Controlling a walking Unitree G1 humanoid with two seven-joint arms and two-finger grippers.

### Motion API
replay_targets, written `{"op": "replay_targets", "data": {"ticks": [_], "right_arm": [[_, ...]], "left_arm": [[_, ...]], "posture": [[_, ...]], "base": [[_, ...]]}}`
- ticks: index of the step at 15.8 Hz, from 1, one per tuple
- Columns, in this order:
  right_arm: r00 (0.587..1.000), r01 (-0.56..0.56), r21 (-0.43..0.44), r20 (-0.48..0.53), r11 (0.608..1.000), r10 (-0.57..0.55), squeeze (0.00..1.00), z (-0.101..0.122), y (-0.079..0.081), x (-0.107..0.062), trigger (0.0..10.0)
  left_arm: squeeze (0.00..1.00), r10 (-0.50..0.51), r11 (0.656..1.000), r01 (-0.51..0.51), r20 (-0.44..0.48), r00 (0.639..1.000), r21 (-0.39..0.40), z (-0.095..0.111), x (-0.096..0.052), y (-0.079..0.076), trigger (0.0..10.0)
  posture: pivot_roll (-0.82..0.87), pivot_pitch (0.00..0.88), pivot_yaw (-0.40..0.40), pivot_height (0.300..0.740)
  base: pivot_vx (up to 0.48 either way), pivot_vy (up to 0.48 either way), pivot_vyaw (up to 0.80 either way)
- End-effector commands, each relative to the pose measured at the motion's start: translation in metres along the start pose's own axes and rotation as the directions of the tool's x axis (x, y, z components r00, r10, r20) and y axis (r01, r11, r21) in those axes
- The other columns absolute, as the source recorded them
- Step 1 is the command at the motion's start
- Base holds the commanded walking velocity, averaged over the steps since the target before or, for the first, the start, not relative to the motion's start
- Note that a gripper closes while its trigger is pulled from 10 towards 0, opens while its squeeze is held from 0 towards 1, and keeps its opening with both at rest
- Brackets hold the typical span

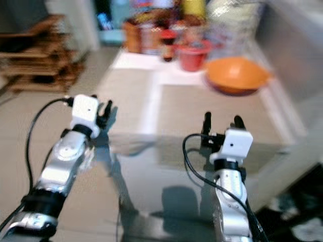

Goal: Setting the table

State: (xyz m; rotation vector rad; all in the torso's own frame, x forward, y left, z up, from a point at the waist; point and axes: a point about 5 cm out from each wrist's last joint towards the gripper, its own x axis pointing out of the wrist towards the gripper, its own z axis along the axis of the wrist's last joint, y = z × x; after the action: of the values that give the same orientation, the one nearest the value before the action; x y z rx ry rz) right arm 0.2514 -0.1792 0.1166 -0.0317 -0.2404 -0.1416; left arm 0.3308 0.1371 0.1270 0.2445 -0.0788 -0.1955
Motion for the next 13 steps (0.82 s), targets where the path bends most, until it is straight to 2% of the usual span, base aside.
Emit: {"op": "replay_targets", "data": {"ticks": [1, 3, 4, 7, 9, 13], "right_arm": [[1.0, 0.002, 0.003, 0.003, 1.0, -0.002, 0.0, 0.003, 0.0, 0.003, 10.0], [1.0, -0.025, 0.003, 0.015, 1.0, 0.025, 0.0, 0.01, 0.003, 0.009, 10.0], [1.0, -0.004, -0.004, 0.001, 1.0, 0.004, 0.0, 0.012, 0.003, 0.014, 10.0], [0.999, -0.026, 0.028, -0.03, 0.999, 0.027, 0.0, 0.011, 0.006, 0.022, 10.0], [0.999, -0.034, -0.014, -0.026, 0.999, 0.034, 0.0, 0.017, -0.001, 0.044, 10.0], [0.998, -0.062, -0.106, -0.033, 0.992, 0.059, 0.0, 0.025, -0.012, 0.066, 10.0]], "left_arm": [[0.0, 0.018, 1.0, -0.018, 0.02, 1.0, 0.01, 0.005, 0.001, 0.006, 10.0], [0.0, 0.028, 1.0, -0.028, 0.02, 0.999, -0.009, 0.004, -0.001, 0.008, 10.0], [0.0, 0.025, 1.0, -0.025, 0.019, 0.999, -0.007, 0.004, -0.001, 0.008, 10.0], [0.0, 0.024, 1.0, -0.024, 0.021, 0.999, -0.011, 0.004, -0.001, 0.006, 10.0], [0.0, 0.024, 1.0, -0.024, 0.023, 0.999, -0.013, 0.006, -0.001, 0.006, 10.0], [0.0, 0.031, 0.999, -0.031, 0.014, 0.999, -0.02, 0.005, -0.002, 0.006, 10.0]], "posture": [[-0.03, 0.0, 0.045, 0.74], [-0.02, 0.0, 0.042, 0.74], [-0.02, 0.0, 0.041, 0.74], [-0.02, 0.0, 0.038, 0.74], [-0.01, 0.0, 0.032, 0.74], [0.0, 0.0, 0.019, 0.74]], "base": [[0.0, 0.0, 0.0], [0.0, 0.0, 0.0], [0.0, 0.0, 0.0], [0.0, 0.0, 0.0], [0.0, 0.0, 0.0], [0.0, 0.0, 0.0]]}}
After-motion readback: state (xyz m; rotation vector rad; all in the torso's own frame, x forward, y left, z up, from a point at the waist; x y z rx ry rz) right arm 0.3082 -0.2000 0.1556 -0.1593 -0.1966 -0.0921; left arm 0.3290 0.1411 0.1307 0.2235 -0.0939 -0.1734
